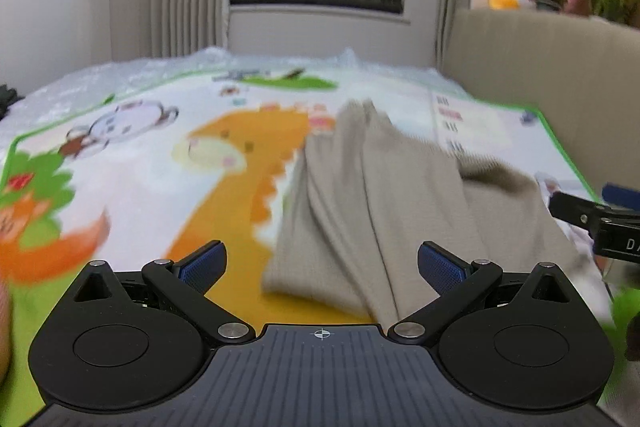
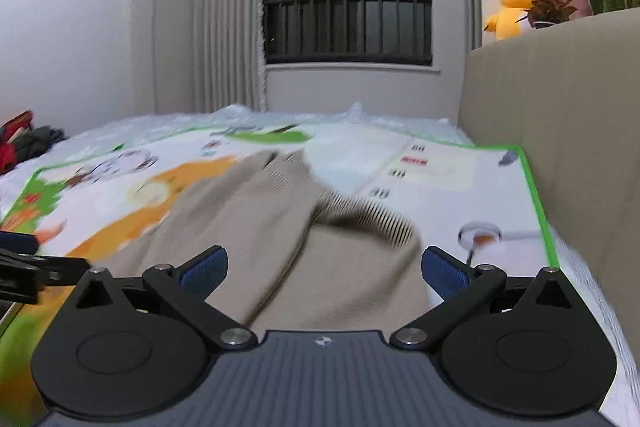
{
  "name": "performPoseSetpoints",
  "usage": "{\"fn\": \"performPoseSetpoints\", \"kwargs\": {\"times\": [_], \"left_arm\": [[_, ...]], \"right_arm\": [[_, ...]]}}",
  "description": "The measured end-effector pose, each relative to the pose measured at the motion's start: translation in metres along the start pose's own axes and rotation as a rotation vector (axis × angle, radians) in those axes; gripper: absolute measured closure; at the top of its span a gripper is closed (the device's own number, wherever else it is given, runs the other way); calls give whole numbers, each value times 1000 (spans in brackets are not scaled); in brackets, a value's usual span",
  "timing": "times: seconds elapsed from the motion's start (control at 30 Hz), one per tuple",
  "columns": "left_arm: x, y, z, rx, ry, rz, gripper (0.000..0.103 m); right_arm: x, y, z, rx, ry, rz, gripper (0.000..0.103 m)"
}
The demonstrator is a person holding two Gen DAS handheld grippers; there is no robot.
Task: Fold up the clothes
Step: 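Lower both grippers onto the striped sweater's hem edge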
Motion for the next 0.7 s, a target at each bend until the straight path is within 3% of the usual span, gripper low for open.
{"fn": "performPoseSetpoints", "kwargs": {"times": [0.1,0.2,0.3,0.37,0.4,0.53,0.6,0.7], "left_arm": [[-47,-18,-9,-45,-121,-11,0],[-83,-29,-17,-86,-222,-1,0],[-105,-28,-16,-56,-150,-21,0],[-115,-23,-8,-34,-88,-57,0],[-116,-21,-6,-46,-94,-64,0],[-123,-12,5,-94,-116,-92,0],[-126,-7,11,-118,-127,-106,0],[-119,1,15,-141,-122,-120,0]], "right_arm": [[-50,-18,18,-57,-9,-25,0],[-89,-22,30,11,29,-16,0],[-117,-17,38,59,42,0,0],[-138,-12,45,-4,1,-28,0],[-149,-9,46,-38,-22,-59,0],[-188,6,34,38,39,-235,0],[-190,9,24,126,66,-237,0],[-176,13,23,101,34,-235,0]]}}
Point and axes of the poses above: each gripper's, at about its wrist camera, not at the fingertips, and x roughly against the way its jaws point, z to its right, y to its underside, the point moved 6 cm from there along -x, roughly the way its jaws point, and after that the axes turned 3 degrees about -x, right-handed, at the moved point
